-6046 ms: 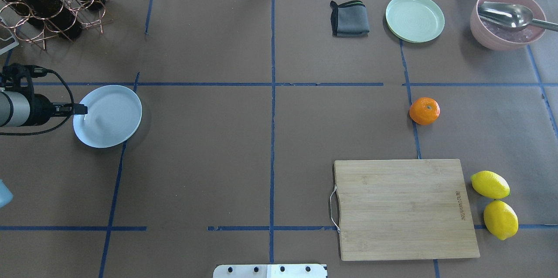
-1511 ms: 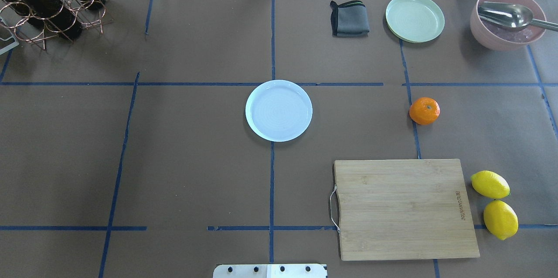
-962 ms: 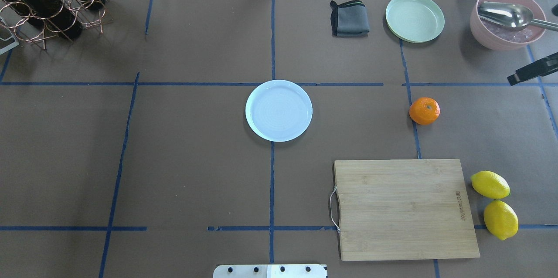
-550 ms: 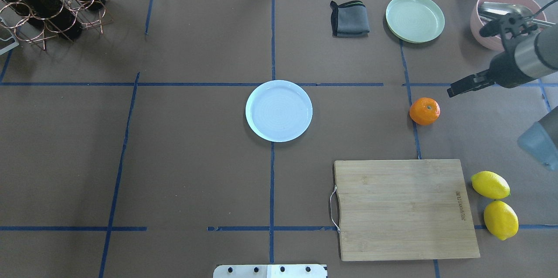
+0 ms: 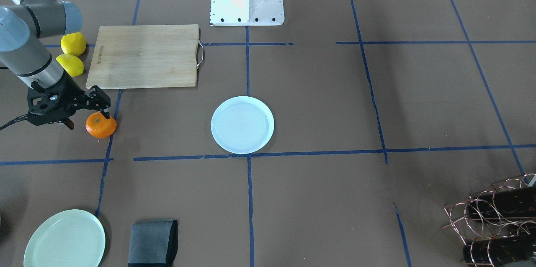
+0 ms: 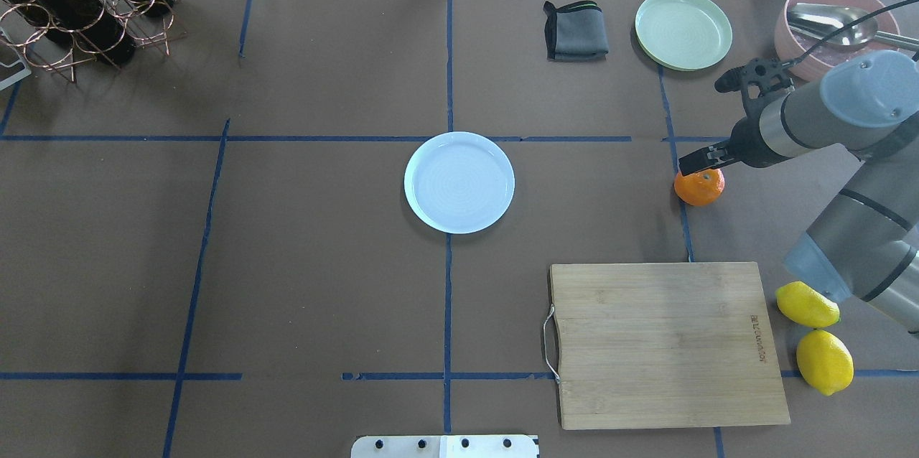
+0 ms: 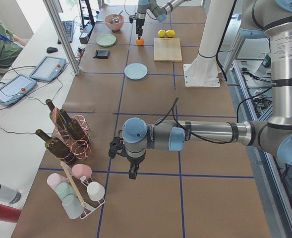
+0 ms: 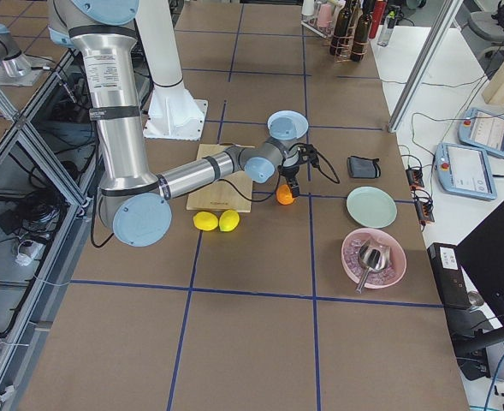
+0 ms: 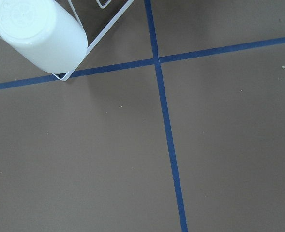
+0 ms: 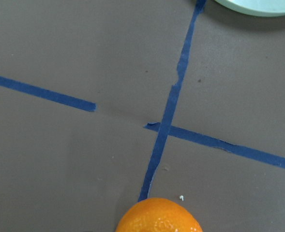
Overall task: Pick orange to plate
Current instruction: 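Lower the right gripper over the orange and close on it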
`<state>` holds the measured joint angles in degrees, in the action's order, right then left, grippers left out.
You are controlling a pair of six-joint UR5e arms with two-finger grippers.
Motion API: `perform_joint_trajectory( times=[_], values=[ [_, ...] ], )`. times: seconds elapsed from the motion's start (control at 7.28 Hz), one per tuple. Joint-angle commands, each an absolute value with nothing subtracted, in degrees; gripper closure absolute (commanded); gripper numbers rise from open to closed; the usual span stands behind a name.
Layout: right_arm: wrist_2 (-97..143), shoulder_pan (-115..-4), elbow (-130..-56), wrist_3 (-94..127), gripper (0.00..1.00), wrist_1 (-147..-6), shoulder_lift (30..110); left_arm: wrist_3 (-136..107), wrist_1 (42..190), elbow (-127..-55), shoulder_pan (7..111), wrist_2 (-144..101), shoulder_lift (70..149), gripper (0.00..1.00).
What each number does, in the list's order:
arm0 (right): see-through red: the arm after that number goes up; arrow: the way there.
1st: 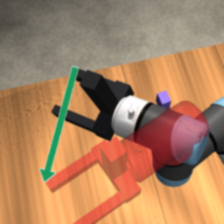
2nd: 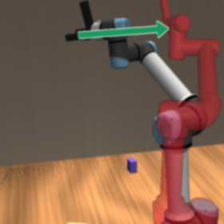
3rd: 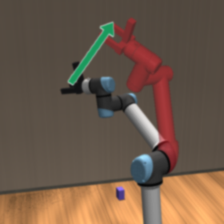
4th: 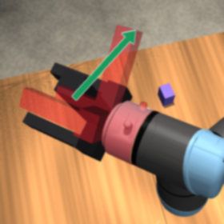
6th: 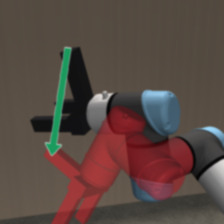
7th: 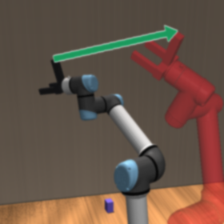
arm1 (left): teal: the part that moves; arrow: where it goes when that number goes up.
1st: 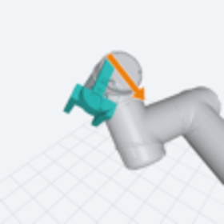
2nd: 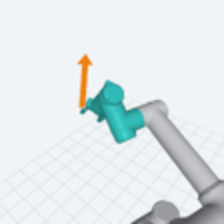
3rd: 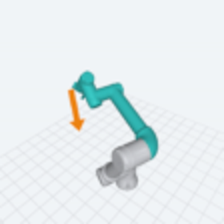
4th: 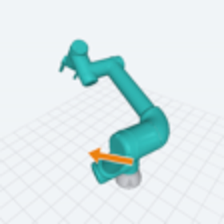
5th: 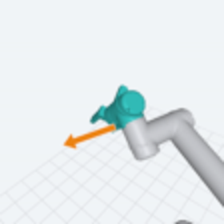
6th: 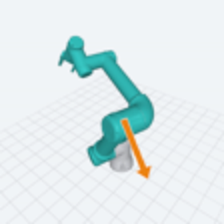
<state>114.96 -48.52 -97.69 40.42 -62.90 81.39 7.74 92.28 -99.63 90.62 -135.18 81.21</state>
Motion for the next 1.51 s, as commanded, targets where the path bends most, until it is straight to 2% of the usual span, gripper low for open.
perform_joint_trajectory(
  times=[0.0,0.55,0.69,0.82,0.96,1.24,1.37],
  values=[
    [112.34,-46.59,-96.33,40.52,0.00,-62.84,81.21,7.82,92.29,-99.58,90.62,-135.26,81.21,0.00],
    [109.61,-44.04,-94.05,40.52,0.00,-62.84,80.86,7.82,92.29,-99.67,90.62,-135.53,81.21,0.00],
    [109.51,-44.03,-94.13,40.52,0.03,-62.84,80.69,7.82,92.29,-99.67,90.62,-135.53,81.21,0.00],
    [109.60,-44.12,-94.22,40.43,0.68,-63.28,79.47,7.91,92.29,-99.84,90.62,-135.53,81.21,0.00],
    [109.60,-44.03,-94.22,40.52,0.86,-63.46,78.15,7.91,92.29,-99.67,90.62,-135.53,81.21,0.00],
    [109.60,-43.34,-94.04,44.00,0.87,-65.63,72.20,7.91,92.29,-99.93,90.62,-135.61,81.21,0.00],
    [109.34,-41.42,-94.04,48.21,0.87,-70.79,66.50,7.91,92.29,-99.93,90.62,-135.62,81.21,0.00]
  ],
)
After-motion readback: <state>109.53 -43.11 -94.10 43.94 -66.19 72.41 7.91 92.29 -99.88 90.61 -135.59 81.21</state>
